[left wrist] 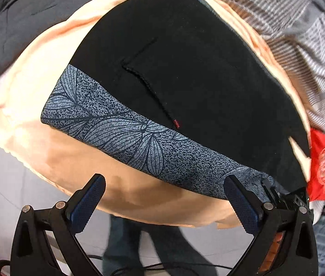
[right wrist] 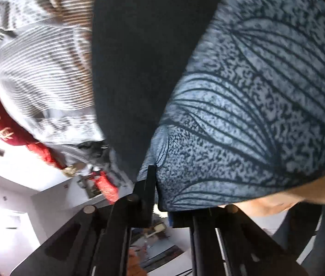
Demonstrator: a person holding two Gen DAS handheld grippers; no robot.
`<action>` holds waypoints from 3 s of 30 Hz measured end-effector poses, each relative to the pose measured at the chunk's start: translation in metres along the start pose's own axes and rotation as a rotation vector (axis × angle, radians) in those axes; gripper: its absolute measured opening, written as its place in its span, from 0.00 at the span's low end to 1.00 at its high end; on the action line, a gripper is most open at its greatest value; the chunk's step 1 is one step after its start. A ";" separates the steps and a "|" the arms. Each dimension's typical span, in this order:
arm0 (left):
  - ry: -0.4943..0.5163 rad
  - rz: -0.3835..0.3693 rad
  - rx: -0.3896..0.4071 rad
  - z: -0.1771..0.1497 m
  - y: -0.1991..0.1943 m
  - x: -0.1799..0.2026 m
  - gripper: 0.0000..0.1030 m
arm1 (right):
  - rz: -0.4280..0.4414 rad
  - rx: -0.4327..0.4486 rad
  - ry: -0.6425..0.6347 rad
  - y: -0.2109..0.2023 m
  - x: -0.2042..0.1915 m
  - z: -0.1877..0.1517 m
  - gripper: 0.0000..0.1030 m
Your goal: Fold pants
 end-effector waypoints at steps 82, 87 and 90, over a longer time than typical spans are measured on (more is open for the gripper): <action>0.567 0.272 0.072 0.098 0.067 0.250 0.67 | -0.583 -0.105 -0.460 -0.110 -0.099 0.197 0.59; 0.707 0.131 -0.132 0.010 0.081 0.280 0.79 | -0.716 0.045 -0.318 -0.195 -0.065 0.124 0.59; 0.757 0.078 -0.228 -0.042 0.097 0.293 0.79 | -0.763 0.107 -0.215 -0.230 -0.036 0.081 0.59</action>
Point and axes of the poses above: each gripper's, at about its wrist camera, not at the fingertips, and y roughly the way its jaws point, x to its right, z to its top, the point moved 3 cm from there along y, roughly the way its jaws point, and after that the axes turned 15 degrees about -y, right-handed, at the moved point
